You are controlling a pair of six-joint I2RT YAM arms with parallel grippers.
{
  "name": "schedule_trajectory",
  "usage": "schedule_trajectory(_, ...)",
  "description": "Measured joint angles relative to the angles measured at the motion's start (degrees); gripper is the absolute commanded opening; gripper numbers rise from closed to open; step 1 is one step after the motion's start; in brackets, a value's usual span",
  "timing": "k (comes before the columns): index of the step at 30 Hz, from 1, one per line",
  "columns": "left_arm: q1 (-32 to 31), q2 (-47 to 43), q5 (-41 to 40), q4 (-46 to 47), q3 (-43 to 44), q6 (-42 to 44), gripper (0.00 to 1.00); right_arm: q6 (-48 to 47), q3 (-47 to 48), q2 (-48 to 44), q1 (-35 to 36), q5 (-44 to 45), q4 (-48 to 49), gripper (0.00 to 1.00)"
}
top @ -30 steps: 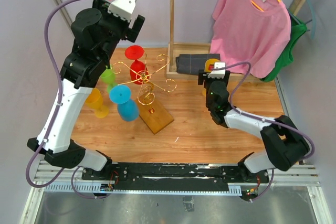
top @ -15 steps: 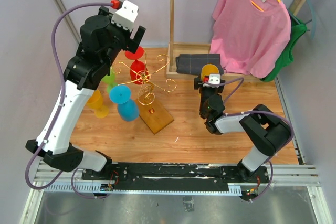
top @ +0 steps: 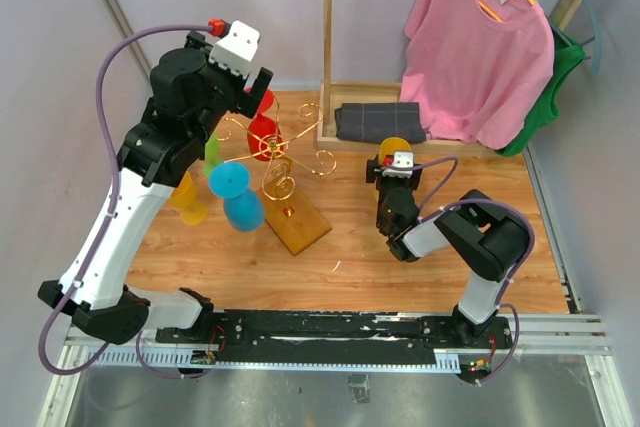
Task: Take the wine glass off the wine glass rack
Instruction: Place the wine glass at the center of the board.
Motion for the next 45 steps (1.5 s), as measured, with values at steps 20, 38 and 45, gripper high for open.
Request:
schedule_trajectory(20, 0.04, -5.11, -0.02, 0.37, -4.44, 0.02, 0.95, 5.09, -0.20, 6.54, 1.92, 2.73, 2.95, 0.91)
schedule_trajectory(38, 0.04, -5.38, -0.04, 0.35, -4.50, 0.02, 0.95, 2.69, 1.51, 6.71, 3.32, 3.89, 2.03, 0.99)
schedule_trajectory(45, 0.04, -5.75, -0.02, -0.04, -4.50, -0.20, 0.95, -1.42, 1.38, -0.44, 4.11, 4.02, 2.12, 0.98)
